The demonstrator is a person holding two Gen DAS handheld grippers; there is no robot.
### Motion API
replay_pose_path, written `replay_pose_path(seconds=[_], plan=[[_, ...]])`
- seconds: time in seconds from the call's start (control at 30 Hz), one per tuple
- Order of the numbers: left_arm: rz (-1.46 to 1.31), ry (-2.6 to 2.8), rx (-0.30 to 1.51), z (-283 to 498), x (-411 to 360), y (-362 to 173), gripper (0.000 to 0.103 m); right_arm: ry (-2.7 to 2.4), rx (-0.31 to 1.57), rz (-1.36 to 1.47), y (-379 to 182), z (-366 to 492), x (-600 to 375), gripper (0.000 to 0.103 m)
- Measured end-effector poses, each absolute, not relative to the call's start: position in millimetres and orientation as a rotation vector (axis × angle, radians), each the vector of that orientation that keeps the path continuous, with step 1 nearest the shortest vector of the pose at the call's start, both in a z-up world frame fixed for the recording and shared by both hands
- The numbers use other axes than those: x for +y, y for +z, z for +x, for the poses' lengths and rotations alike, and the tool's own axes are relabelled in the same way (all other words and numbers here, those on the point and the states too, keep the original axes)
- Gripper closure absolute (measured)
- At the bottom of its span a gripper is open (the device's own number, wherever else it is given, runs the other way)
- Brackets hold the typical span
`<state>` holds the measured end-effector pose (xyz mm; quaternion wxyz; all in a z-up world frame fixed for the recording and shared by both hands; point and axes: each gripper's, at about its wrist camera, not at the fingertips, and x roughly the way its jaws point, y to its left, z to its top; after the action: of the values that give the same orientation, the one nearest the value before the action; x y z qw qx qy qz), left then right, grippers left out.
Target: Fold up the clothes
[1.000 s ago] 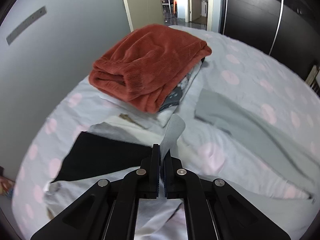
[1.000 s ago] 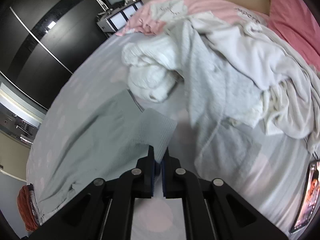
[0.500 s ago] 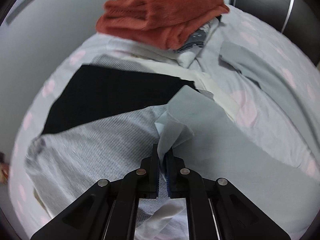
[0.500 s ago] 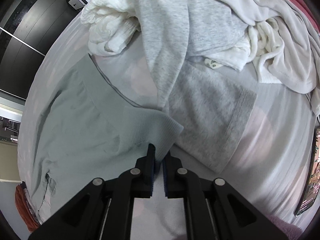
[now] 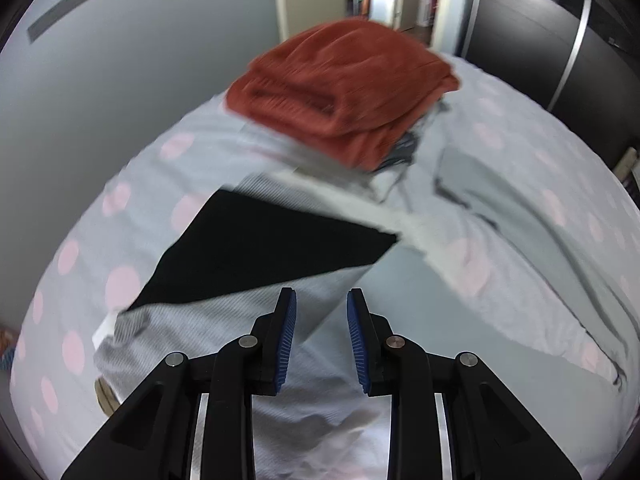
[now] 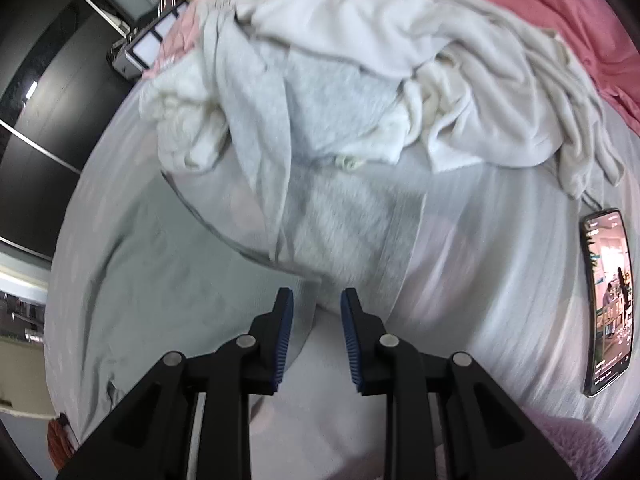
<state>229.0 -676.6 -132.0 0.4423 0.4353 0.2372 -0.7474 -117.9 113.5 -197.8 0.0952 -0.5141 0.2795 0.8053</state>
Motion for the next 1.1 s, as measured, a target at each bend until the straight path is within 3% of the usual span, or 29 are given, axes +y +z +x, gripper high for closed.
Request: replay_pose_path(seconds=[0.4, 0.5, 0.7, 0.93, 1.1], plan=[[1.231, -1.972, 0.195, 112.1, -653.3, -158.4, 0.075, 2.715, 0.722, -1.478, -190.4, -156.6, 30.9, 0.078], [1.265, -1.971, 0.135, 87.2, -656.9, -174.0, 0.075, 2.774, 0.621, -1.546, -200.4, -170.7, -3.4, 0.078], [1.4, -1.949, -0.153, 39.0, -660.4, -209.9, 0.075, 2.86, 0.391, -1.652, -222.6, -196.2, -55.8, 0.078], [1.548, -1.917, -0.469, 5.7, -668.3, -249.2, 0.075, 2.828, 0.43, -1.727, -242.9, -206.4, -60.4, 0.079], [1.534, -1.913, -0.557, -9.7, -669.1, -262.2, 0.075, 2.81, 0.452, -1.743, -246.7, -206.0, -58.9, 0.078]])
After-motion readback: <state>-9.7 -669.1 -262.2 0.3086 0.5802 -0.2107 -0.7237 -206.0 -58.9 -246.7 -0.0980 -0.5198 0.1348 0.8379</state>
